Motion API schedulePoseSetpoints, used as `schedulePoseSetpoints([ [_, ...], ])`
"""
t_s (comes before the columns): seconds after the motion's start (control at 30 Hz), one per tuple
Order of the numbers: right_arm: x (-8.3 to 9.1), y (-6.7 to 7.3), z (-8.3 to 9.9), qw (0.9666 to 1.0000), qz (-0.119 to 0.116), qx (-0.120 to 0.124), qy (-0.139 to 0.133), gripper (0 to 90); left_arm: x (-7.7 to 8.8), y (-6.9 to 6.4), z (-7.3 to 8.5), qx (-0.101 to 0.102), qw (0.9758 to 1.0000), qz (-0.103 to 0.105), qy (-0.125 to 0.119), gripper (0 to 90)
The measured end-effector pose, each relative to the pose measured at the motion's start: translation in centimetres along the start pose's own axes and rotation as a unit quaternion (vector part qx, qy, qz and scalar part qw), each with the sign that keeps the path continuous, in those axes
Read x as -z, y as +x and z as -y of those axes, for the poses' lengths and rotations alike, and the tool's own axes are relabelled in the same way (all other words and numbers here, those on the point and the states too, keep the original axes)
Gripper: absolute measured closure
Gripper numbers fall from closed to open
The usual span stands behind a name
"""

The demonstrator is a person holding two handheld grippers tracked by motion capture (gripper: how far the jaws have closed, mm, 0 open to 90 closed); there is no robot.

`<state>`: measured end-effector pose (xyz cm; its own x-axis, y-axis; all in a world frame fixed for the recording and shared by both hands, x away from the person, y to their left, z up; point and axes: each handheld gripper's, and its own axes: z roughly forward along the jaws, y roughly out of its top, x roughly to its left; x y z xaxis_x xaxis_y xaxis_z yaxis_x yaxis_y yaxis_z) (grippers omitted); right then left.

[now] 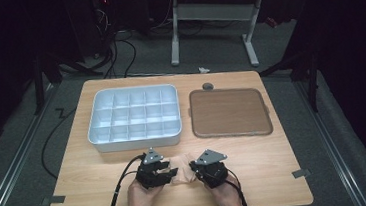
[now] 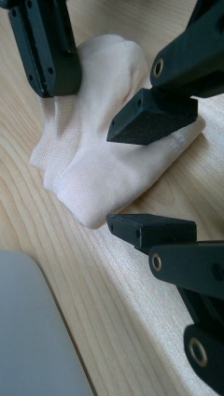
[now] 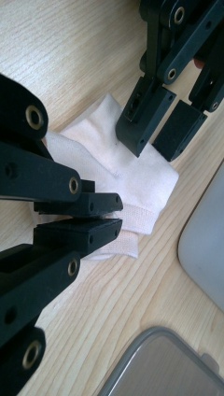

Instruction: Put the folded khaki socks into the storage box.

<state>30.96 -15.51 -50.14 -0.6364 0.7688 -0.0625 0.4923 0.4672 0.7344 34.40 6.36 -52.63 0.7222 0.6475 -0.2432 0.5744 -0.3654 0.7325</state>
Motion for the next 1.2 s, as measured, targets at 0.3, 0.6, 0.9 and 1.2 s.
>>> schedulePoseSetpoints([
  [0.3, -0.3, -0.9, 1.6, 0.9998, 0.017, -0.007, 0.008, 86.0, -0.5, -0.5, -0.1, -0.023, 0.9992, -0.025, 0.02, 54.7],
  [0.6, -1.1, -0.9, 2.3, 0.9997, 0.023, 0.0, -0.002, 84.6, -0.6, -0.4, -0.3, -0.027, 0.9989, -0.034, 0.02, 53.1],
  [0.9, -1.4, -1.1, 2.1, 0.9999, 0.011, -0.007, -0.008, 78.0, -0.6, 0.0, -0.4, 0.012, 0.9994, -0.029, 0.015, 50.3],
  [1.2, 0.5, -1.4, 1.5, 0.9986, -0.008, -0.035, -0.04, 80.3, 0.5, 0.9, -1.3, 0.017, 0.9997, -0.016, -0.008, 47.2],
])
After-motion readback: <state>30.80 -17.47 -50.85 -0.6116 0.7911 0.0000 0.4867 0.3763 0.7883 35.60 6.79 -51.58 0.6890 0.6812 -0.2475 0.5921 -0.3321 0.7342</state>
